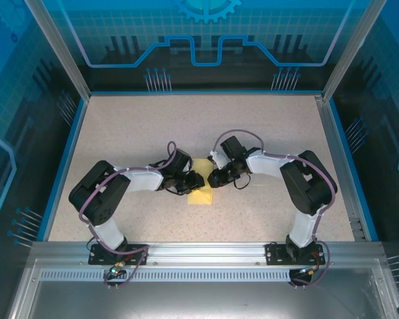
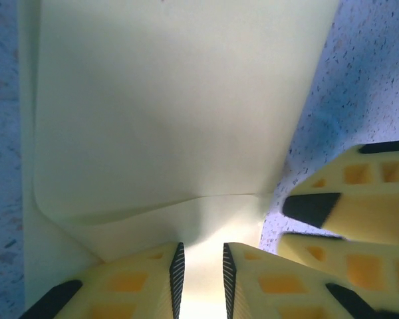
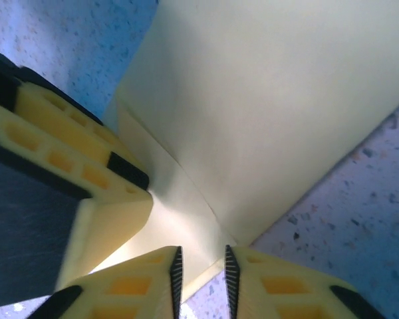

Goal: Fold a paper plane with a square sheet of paper (pick it up from the middle)
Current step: Fold the triangle a second time at the center of the table.

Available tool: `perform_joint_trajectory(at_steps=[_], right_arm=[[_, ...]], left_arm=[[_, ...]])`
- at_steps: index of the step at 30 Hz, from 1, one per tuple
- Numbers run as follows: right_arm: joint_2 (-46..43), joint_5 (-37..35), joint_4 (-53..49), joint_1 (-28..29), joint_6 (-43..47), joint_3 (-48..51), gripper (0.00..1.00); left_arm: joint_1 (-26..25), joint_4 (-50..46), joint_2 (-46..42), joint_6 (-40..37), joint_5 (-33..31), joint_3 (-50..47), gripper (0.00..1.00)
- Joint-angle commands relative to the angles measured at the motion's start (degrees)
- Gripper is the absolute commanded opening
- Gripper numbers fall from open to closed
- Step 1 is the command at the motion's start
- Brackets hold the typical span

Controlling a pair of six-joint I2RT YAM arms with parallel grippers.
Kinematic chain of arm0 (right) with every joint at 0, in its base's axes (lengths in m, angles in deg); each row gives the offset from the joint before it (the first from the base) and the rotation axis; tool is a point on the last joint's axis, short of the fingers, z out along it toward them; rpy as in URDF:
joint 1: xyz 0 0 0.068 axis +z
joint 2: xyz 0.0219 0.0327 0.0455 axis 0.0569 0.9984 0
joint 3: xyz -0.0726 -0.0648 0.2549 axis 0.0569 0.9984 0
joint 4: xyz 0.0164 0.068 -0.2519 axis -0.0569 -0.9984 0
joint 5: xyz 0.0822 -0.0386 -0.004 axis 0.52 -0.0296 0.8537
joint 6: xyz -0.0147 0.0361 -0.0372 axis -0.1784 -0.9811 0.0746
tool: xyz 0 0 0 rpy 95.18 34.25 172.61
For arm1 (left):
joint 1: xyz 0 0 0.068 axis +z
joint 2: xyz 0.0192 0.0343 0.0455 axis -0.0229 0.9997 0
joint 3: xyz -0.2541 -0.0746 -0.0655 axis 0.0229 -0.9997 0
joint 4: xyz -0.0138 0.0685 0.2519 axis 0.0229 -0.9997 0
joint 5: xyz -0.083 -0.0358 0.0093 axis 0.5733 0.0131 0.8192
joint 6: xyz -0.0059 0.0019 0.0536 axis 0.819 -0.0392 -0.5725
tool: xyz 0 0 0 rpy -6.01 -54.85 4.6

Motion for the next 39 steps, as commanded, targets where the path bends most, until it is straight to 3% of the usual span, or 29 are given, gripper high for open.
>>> perform_joint_trajectory(at_steps=[1,4,7,10,21,39], right_arm=[[-5.2,-1.8,-1.7,-0.6,-2.9,1.5,0.31],[-8.6,0.8,0.1,-0.6,-5.5,4.4,0.31],[-9.8,7.1,2.7,-0.2,-8.7,6.5,0.18],[-9.6,9.4,3.4,1.8,-10.4,7.4,0.12],[-6.3,8.9,2.9,7.7,-13.3,5.1,0.11],[-0.6,3.8,3.0,7.4,-15.6,4.8,0.10]], left_arm=[[-0.5,-1.0,1.8,-0.1,-1.0,-0.8,0.26],[-0.5,-1.1,2.0,-0.2,-0.9,-0.6,0.25],[-0.5,-1.1,2.0,-0.1,-0.9,-0.5,0.25],[-0.5,-1.5,2.1,-0.4,-0.9,-0.2,0.25],[-0.5,-1.9,2.2,-0.4,-0.8,0.4,0.25],[-0.5,-1.8,2.3,-0.5,-0.5,0.6,0.25]])
